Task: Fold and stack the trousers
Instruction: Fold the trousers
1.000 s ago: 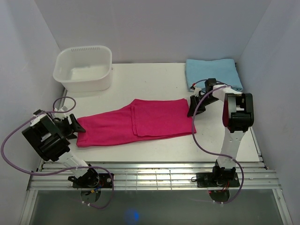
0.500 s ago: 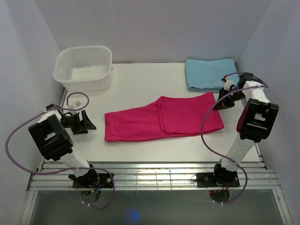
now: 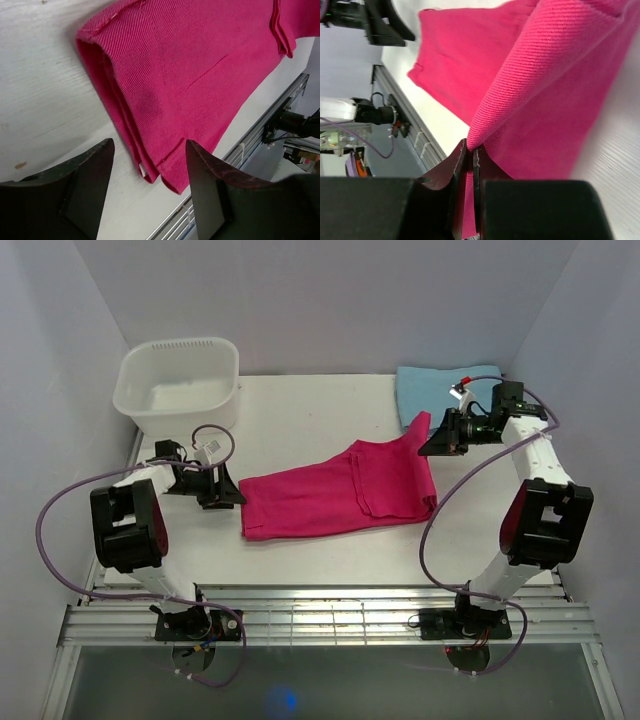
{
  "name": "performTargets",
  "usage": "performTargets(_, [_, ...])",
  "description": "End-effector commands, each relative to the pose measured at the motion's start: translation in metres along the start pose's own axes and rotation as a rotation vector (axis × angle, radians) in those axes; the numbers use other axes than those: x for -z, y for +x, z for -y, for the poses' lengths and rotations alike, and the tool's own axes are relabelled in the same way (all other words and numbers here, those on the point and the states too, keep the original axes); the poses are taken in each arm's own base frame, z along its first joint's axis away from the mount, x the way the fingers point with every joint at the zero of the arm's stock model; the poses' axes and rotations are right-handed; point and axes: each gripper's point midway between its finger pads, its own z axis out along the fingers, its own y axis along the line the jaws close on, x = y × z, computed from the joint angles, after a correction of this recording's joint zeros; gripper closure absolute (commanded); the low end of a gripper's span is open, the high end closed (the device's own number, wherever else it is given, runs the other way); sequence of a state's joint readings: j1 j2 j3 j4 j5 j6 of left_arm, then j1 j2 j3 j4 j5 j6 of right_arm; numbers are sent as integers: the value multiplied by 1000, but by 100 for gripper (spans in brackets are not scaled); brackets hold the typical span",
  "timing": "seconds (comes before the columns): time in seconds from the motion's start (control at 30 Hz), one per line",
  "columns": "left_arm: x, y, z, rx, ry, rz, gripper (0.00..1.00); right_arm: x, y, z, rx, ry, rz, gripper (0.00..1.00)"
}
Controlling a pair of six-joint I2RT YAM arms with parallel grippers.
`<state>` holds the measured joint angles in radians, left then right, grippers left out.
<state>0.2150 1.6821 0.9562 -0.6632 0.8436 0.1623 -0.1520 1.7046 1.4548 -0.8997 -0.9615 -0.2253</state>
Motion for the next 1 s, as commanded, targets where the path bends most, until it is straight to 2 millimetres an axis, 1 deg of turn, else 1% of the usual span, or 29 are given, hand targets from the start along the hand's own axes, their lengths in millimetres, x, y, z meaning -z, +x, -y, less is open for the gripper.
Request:
performTargets(0.0, [-16,-10,7,37,36,30,32,-19,-17,-65,76,-185,61,92])
performTargets(0.03, [-19,-10,7,60,35,28,34,-22,-17,-73,83,-190,67,92])
performTargets(0.07, [-22,-9,5,57,37,24,36,-27,-17,-80,46,-197,64,92])
performTargets(0.1, [-28,-7,8,79,40,11,40,-42,-8,-91,43,-223,34,92])
performTargets(0.13, [-33,-3,6,90,40,-7,42,-46,-16,-98,86,-234,63,92])
performTargets(0.17, [-36,-2,6,101,41,-16,44,-52,-16,-103,45,-238,60,92])
performTargets(0.2, [-41,-1,8,97,42,-22,49,-62,-11,-115,57,-262,44,92])
performTargets(0.23, [-44,1,6,106,37,-30,53,-70,-14,-119,80,-278,56,92])
performTargets(0.27, [-48,1,3,120,32,-33,57,-76,-13,-125,55,-288,49,92])
performTargets(0.3, [-50,2,1,129,27,-36,61,-86,-8,-138,71,-314,28,92])
performTargets(0.33, [-51,1,1,136,26,-35,70,-94,-9,-141,78,-327,26,92])
performTargets(0.37, [-54,2,-3,159,22,-42,74,-100,-8,-146,80,-334,21,92])
performTargets(0.4, [-55,2,-4,166,25,-44,79,-109,-2,-158,71,-352,-5,92])
performTargets(0.43, [-57,1,-4,171,28,-46,90,-117,-1,-160,63,-356,-16,92])
performTargets(0.47, [-59,1,-4,176,33,-48,96,-124,-2,-164,73,-357,-11,92])
performTargets(0.5, [-61,2,-5,188,35,-55,100,-132,5,-175,68,-373,-36,92])
performTargets(0.53, [-61,2,-6,191,34,-55,100,-141,9,-177,60,-374,-51,92])
performTargets(0.57, [-63,2,-7,192,32,-58,100,-150,12,-186,75,-378,-57,92])
performTargets(0.6, [-64,3,-7,192,32,-61,100,-155,15,-191,72,-383,-68,92])
performTargets(0.63, [-64,4,-7,190,31,-61,100,-163,18,-191,53,-383,-83,92])
performTargets(0.67, [-64,4,-7,186,34,-61,100,-172,20,-201,73,-393,-81,92])
performTargets(0.77, [-65,4,-6,186,39,-60,100,-192,28,-203,45,-389,-110,92])
performTargets(0.8, [-65,4,-6,180,41,-58,100,-197,30,-212,62,-407,-112,92])
performTargets(0.87, [-66,5,-6,180,40,-60,100,-210,34,-213,39,-403,-126,92])
performTargets(0.9, [-66,5,-5,175,41,-61,100,-214,36,-221,44,-415,-133,92])
performTargets(0.97, [-66,6,-6,170,37,-62,100,-227,39,-222,40,-414,-138,92])
